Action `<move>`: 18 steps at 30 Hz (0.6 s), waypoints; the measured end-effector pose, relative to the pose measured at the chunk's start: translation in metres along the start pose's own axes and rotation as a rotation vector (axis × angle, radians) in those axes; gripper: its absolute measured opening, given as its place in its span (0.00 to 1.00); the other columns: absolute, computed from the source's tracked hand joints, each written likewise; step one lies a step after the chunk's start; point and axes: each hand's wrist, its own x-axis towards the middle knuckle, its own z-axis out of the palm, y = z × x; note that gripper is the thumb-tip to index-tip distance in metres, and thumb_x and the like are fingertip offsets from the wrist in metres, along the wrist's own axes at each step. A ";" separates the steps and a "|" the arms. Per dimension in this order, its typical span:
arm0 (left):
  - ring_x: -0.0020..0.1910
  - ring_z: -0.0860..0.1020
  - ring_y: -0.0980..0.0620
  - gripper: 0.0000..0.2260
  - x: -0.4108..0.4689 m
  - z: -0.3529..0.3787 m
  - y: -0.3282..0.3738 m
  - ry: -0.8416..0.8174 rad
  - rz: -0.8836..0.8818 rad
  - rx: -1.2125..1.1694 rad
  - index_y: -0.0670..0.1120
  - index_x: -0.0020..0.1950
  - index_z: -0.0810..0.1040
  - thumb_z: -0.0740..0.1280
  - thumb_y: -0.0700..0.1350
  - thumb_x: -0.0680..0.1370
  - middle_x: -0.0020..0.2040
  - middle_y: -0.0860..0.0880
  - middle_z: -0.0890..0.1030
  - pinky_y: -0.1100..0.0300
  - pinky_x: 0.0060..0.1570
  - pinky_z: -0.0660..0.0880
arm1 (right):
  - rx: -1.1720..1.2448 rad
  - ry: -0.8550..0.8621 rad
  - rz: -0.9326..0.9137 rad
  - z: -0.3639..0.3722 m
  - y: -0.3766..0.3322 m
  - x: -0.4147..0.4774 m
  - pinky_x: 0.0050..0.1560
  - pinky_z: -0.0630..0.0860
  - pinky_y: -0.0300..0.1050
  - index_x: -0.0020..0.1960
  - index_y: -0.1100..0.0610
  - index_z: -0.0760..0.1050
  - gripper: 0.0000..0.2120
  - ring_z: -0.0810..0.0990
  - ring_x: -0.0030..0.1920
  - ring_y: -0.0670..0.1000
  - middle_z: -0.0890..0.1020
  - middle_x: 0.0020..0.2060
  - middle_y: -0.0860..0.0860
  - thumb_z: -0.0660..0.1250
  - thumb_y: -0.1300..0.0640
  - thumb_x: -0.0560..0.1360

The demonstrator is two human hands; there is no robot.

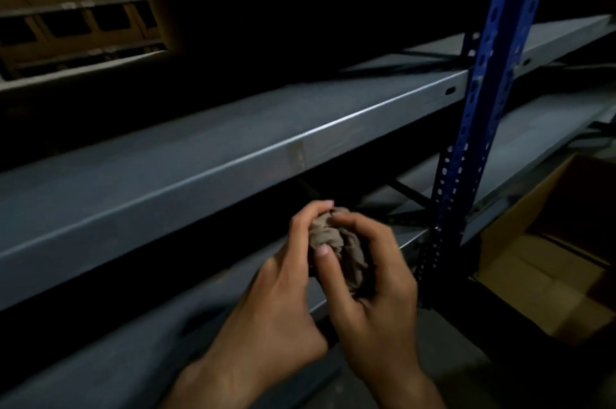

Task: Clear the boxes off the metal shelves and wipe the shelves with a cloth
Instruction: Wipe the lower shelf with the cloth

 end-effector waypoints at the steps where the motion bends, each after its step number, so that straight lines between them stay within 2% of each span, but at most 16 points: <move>1: 0.58 0.77 0.69 0.51 0.004 -0.012 0.014 -0.001 0.037 -0.030 0.78 0.68 0.50 0.79 0.40 0.66 0.60 0.69 0.76 0.70 0.52 0.76 | 0.025 0.045 -0.010 -0.004 -0.016 0.011 0.56 0.78 0.44 0.62 0.53 0.76 0.15 0.81 0.59 0.50 0.80 0.57 0.47 0.70 0.53 0.76; 5: 0.58 0.78 0.67 0.53 0.025 -0.049 0.065 0.001 0.194 -0.082 0.78 0.67 0.51 0.81 0.37 0.65 0.64 0.71 0.71 0.72 0.52 0.75 | 0.026 0.129 -0.062 -0.011 -0.072 0.056 0.56 0.79 0.51 0.61 0.57 0.74 0.16 0.80 0.59 0.56 0.78 0.58 0.52 0.70 0.54 0.75; 9: 0.60 0.79 0.61 0.51 0.050 -0.088 0.118 0.008 0.274 -0.136 0.73 0.69 0.55 0.81 0.35 0.65 0.65 0.67 0.71 0.68 0.54 0.77 | 0.029 0.201 -0.050 -0.020 -0.131 0.100 0.58 0.78 0.52 0.61 0.56 0.73 0.15 0.79 0.61 0.57 0.78 0.58 0.55 0.69 0.55 0.75; 14: 0.62 0.78 0.62 0.44 0.090 -0.152 0.219 -0.072 0.314 -0.188 0.65 0.69 0.61 0.80 0.34 0.67 0.66 0.66 0.71 0.68 0.55 0.77 | -0.012 0.237 -0.085 -0.047 -0.216 0.175 0.58 0.76 0.49 0.62 0.58 0.71 0.16 0.79 0.60 0.58 0.77 0.57 0.58 0.68 0.55 0.76; 18: 0.62 0.78 0.62 0.42 0.111 -0.200 0.303 -0.061 0.313 -0.191 0.66 0.68 0.62 0.79 0.35 0.67 0.64 0.66 0.73 0.67 0.53 0.78 | -0.022 0.241 -0.088 -0.073 -0.286 0.237 0.59 0.77 0.54 0.62 0.58 0.72 0.16 0.78 0.62 0.59 0.77 0.59 0.58 0.68 0.54 0.76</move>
